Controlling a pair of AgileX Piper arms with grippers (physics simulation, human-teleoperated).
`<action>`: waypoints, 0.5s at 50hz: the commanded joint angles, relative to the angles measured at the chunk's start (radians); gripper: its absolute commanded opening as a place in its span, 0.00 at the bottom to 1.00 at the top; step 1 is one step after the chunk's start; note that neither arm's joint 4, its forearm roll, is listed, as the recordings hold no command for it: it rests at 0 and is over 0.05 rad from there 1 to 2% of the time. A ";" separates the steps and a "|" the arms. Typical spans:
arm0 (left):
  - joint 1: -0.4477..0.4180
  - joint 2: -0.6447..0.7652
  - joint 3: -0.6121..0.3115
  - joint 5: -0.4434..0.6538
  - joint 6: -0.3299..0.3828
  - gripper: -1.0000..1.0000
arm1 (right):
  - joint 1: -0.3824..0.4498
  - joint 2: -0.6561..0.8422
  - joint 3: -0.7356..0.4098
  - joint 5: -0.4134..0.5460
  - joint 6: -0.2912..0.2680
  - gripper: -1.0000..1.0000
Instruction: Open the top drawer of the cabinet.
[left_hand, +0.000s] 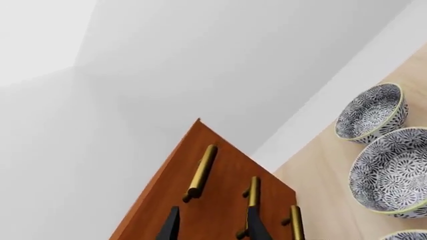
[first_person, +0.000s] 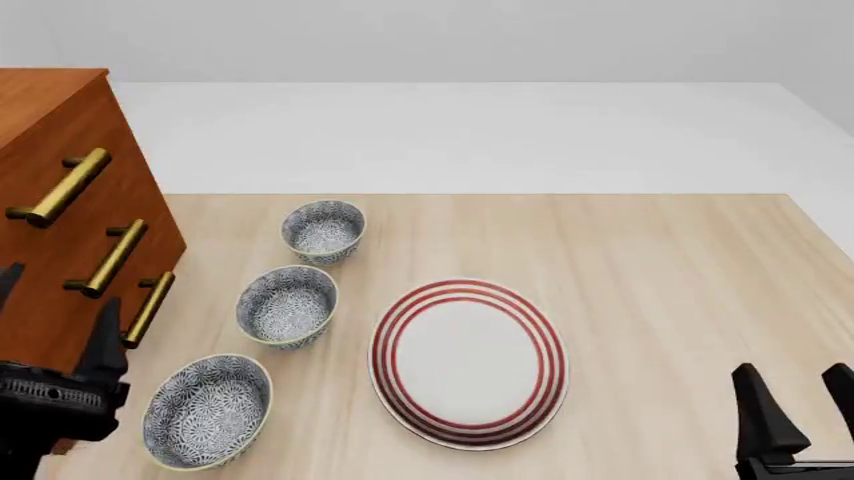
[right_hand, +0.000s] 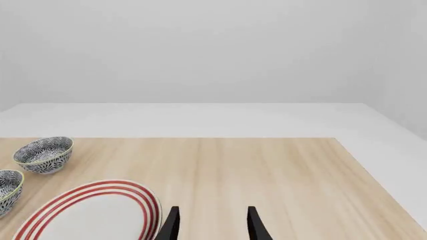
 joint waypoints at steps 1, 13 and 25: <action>0.021 0.104 -0.008 -0.094 0.058 1.00 | 0.000 0.000 0.000 0.000 0.000 1.00; 0.048 0.119 -0.062 -0.066 0.090 1.00 | 0.000 0.000 0.000 0.000 0.000 1.00; 0.066 0.117 -0.094 -0.042 0.112 1.00 | 0.000 0.000 0.000 0.000 0.000 1.00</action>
